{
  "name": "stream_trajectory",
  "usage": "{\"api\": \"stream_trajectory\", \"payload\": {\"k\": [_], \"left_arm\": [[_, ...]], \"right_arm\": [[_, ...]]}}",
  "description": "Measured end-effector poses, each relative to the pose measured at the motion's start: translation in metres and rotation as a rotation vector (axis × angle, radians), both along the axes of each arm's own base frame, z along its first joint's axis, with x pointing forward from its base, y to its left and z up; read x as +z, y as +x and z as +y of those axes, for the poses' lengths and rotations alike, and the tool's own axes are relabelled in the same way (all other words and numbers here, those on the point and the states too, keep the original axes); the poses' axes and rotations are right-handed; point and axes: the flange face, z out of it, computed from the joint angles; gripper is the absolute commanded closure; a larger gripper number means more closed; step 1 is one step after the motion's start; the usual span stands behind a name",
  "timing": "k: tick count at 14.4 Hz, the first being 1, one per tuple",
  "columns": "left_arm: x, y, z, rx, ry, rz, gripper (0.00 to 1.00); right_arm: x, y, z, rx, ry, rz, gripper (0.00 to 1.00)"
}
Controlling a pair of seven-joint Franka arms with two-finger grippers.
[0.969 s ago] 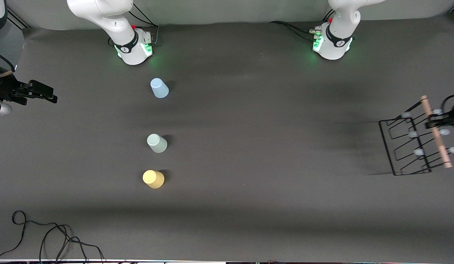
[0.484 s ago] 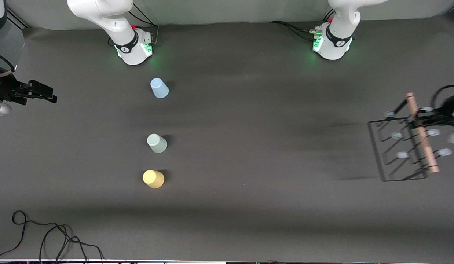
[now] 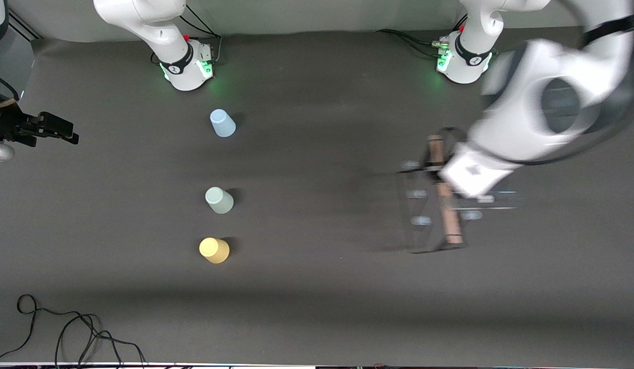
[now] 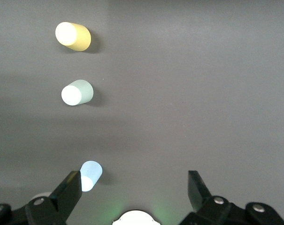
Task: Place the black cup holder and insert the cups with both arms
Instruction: 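Carry the rack to the table middle and lower it with the left gripper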
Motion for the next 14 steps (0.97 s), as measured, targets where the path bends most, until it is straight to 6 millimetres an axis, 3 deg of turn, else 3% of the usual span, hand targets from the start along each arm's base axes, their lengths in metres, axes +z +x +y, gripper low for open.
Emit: {"api": "stream_trajectory", "payload": {"k": [2,4,6,7,9,14], "left_arm": [[-0.025,-0.025,-0.095,0.013,-0.021,-0.015,1.00],[-0.051,-0.062,-0.179,0.020,-0.029,-0.028,1.00],[-0.071,-0.097,-0.238,0.025,-0.033,-0.030,1.00],[-0.078,-0.109,-0.258,0.026,-0.035,-0.027,1.00],[-0.090,-0.118,-0.280,0.035,-0.030,-0.033,1.00],[-0.120,-0.102,-0.274,0.038,0.032,-0.060,1.00]], "right_arm": [[0.000,0.000,0.000,0.000,0.000,0.000,0.00],[0.000,0.000,0.000,0.000,0.000,0.000,0.00],[0.000,0.000,0.000,0.000,0.000,0.000,0.00],[0.000,0.000,0.000,-0.001,0.000,0.001,0.00],[0.000,0.000,0.000,-0.001,0.000,0.001,0.00],[0.000,0.000,0.000,0.000,0.000,0.002,0.00]]}}
